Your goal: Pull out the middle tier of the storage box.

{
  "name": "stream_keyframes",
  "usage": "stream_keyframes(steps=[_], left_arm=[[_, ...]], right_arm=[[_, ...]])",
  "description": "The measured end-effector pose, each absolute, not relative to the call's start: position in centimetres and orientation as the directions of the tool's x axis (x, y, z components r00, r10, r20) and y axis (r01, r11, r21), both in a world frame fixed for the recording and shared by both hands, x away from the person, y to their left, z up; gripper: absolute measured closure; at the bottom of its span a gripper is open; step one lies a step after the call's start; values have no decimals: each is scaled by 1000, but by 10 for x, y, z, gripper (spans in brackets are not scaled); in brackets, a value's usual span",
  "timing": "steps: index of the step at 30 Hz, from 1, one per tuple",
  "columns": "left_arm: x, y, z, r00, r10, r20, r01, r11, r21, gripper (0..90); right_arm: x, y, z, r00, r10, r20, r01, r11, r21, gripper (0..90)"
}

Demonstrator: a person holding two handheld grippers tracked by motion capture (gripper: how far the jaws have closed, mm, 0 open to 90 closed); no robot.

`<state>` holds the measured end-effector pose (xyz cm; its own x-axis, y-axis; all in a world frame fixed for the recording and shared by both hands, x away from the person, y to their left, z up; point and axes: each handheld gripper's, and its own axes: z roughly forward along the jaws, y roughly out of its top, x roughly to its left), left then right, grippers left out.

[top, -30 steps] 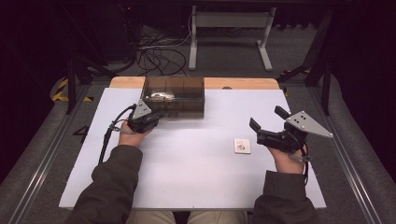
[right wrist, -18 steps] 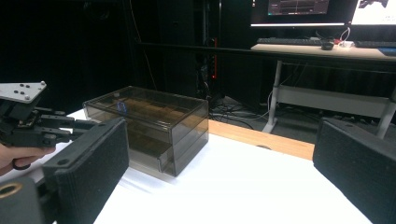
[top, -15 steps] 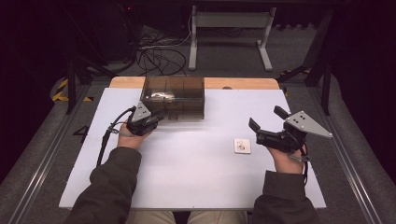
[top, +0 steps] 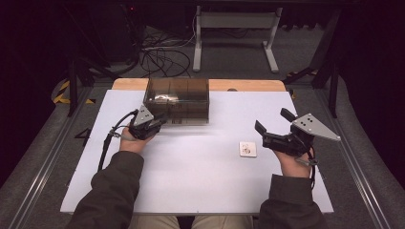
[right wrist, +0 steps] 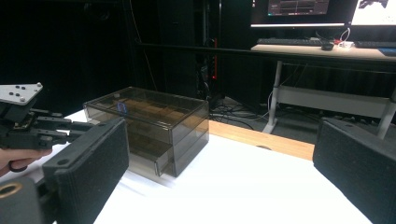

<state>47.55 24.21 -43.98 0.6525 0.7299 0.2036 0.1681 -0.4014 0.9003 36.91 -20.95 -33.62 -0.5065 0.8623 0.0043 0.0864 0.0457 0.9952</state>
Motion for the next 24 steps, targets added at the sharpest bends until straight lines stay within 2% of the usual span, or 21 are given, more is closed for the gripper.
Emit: stream_keyframes(steps=[24], left_arm=[[471, 245, -442, 648, 732, 211, 163, -404, 900, 710]], right_arm=[[369, -207, -336, -513, 858, 1, 87, 50, 995, 44]])
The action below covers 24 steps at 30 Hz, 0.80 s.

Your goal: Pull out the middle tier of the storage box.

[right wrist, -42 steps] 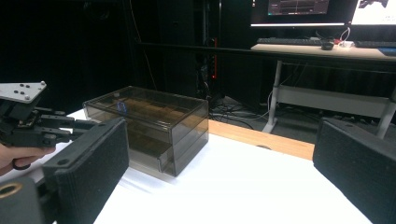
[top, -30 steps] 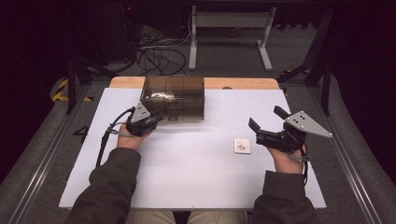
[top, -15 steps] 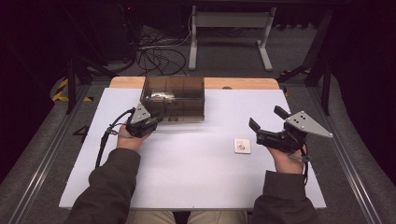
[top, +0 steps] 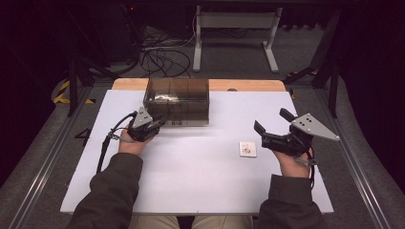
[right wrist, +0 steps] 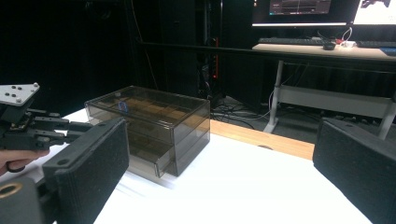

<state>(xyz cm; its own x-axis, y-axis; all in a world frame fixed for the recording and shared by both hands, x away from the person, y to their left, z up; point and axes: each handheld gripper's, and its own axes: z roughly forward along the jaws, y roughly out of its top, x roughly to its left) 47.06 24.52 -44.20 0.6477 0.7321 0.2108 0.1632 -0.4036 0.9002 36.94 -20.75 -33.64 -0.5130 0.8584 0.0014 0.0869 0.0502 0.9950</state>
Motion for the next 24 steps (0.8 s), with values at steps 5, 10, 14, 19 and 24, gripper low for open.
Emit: stream_keyframes(steps=[5, 10, 14, 19, 24], left_arm=[[470, 246, -442, 643, 736, 210, 163, -400, 902, 700], [468, 248, -440, 628, 760, 168, 171, -345, 923, 662], [466, 251, -436, 617, 775, 137, 170, -301, 938, 626], [457, 252, -426, 613, 785, 86, 168, -236, 957, 541], [446, 253, -413, 596, 800, 69, 162, -204, 965, 474]], right_arm=[[369, -207, -336, -513, 859, 0, 90, 53, 995, 45], [370, -207, -337, -511, 860, 2, 93, 53, 994, 44], [370, -206, -337, -511, 860, -1, 94, 57, 994, 44], [370, -203, -338, -499, 866, 2, 102, 57, 993, 44], [370, -201, -339, -479, 878, 2, 115, 60, 992, 44]])
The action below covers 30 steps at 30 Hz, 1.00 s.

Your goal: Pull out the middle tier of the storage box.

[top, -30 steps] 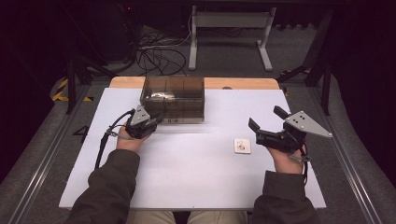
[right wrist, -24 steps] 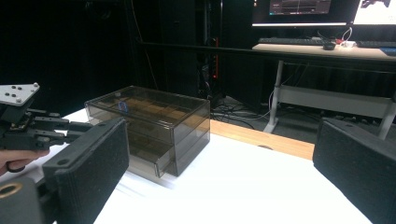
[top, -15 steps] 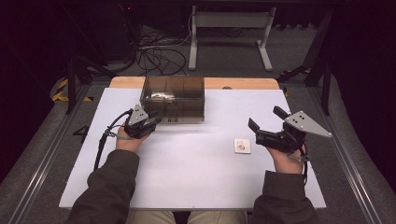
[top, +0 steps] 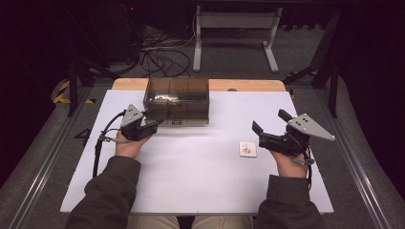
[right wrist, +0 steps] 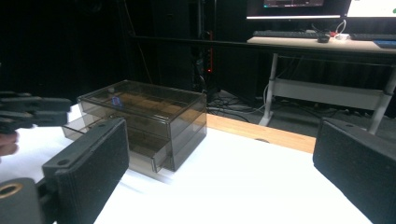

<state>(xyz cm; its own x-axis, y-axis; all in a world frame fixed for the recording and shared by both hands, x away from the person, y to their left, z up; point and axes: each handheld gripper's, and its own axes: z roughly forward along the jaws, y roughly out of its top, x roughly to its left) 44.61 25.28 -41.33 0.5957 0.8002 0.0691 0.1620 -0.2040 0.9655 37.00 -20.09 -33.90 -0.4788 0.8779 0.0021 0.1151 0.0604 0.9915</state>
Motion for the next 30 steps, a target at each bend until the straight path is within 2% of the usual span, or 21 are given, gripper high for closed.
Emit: stream_keyframes(steps=[8, 13, 18, 19, 30], left_arm=[[425, 259, -396, 573, 819, 28, 189, -165, 968, 320], [411, 263, -385, 585, 811, 27, 167, -153, 974, 266], [400, 266, -376, 577, 814, 67, 146, -184, 972, 204], [397, 266, -374, 570, 817, 85, 139, -197, 970, 196], [369, 288, -353, 557, 828, 57, 101, -136, 986, 145]], right_arm=[[372, -197, -341, -471, 882, 8, 121, 55, 991, 43], [377, -193, -345, -455, 890, 2, 134, 67, 989, 34], [380, -189, -350, -435, 901, -5, 157, 81, 984, 31], [380, -188, -350, -431, 902, -2, 161, 79, 984, 31], [378, -178, -360, -387, 922, -5, 170, 76, 983, 40]])
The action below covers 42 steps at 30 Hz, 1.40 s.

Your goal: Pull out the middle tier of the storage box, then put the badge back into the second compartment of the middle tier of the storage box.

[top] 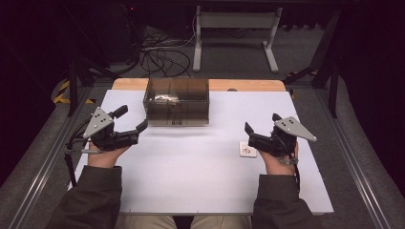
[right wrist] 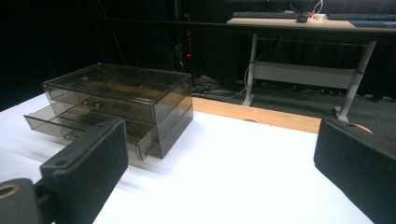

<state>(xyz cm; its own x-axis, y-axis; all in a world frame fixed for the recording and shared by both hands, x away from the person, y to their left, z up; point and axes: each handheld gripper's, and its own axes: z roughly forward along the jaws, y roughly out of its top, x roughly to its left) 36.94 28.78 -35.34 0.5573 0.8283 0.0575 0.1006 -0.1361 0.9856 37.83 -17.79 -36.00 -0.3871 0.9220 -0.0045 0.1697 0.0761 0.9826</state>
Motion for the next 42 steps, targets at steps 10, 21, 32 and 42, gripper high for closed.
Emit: stream_keyframes(steps=[10, 21, 32, 42], left_arm=[[365, 302, -350, 555, 831, 32, 120, -119, 986, 147], [361, 305, -346, 556, 830, 44, 112, -127, 986, 139], [361, 309, -349, 572, 818, 60, 119, -156, 981, 126], [355, 310, -342, 597, 801, 39, 123, -139, 983, 120]], right_arm=[[378, -167, -378, -352, 936, -4, 200, 79, 977, 40], [374, -168, -396, -337, 941, 20, 246, 68, 967, 59], [377, -158, -413, -282, 959, 29, 354, 76, 932, 58], [390, -144, -426, -182, 983, 3, 477, 86, 875, 73]])
